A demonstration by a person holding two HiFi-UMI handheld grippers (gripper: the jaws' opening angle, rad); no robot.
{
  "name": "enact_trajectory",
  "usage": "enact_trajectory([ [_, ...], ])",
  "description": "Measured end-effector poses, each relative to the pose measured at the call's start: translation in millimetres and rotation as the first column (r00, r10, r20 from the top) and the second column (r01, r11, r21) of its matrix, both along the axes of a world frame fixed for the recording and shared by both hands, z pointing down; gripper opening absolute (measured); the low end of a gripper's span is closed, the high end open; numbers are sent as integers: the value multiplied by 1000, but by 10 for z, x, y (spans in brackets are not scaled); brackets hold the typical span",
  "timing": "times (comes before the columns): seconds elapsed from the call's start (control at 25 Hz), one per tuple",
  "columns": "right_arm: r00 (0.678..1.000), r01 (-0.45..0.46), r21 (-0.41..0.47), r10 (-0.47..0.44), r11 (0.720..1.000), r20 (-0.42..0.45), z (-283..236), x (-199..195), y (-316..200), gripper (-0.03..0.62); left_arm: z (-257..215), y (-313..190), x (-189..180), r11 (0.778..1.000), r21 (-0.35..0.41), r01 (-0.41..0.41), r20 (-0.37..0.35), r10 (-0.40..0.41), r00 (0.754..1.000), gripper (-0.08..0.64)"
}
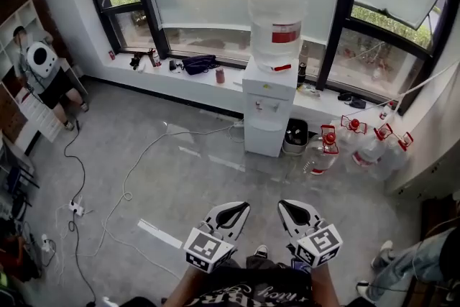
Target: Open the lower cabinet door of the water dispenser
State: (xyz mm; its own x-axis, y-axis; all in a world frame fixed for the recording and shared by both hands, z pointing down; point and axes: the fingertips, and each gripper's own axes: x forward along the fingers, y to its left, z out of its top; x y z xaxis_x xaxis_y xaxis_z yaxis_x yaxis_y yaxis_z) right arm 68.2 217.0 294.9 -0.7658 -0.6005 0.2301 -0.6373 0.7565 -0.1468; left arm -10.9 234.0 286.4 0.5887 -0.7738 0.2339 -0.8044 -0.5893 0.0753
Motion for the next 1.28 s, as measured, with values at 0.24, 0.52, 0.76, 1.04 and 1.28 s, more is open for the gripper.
enact_trajectory([
  [0.24, 1000, -2, -49, 3, 999, 17, 216, 239, -184, 14, 145, -193, 254, 999, -41, -12, 24, 13, 1000, 20],
  [0.52, 999, -17, -84, 20, 996, 28, 315, 202, -536, 14, 216, -572, 177, 998, -68, -8, 37, 11, 999, 20],
  [0.76, 993, -114, -98, 115, 989, 11, 465, 160, -1185, 14, 346, -1219, 1, 994, -84, -66, 28, 68, 997, 20],
  [1.04, 967, -252, -94, 254, 963, 17, 559, -159, -2240, 14, 424, -2257, -472, 982, -73, -172, 63, 176, 982, 20],
  [1.28, 928, -373, -98, 370, 923, -40, 815, -352, -3106, 14, 672, -2951, -850, 956, -127, -265, 58, 274, 960, 20],
])
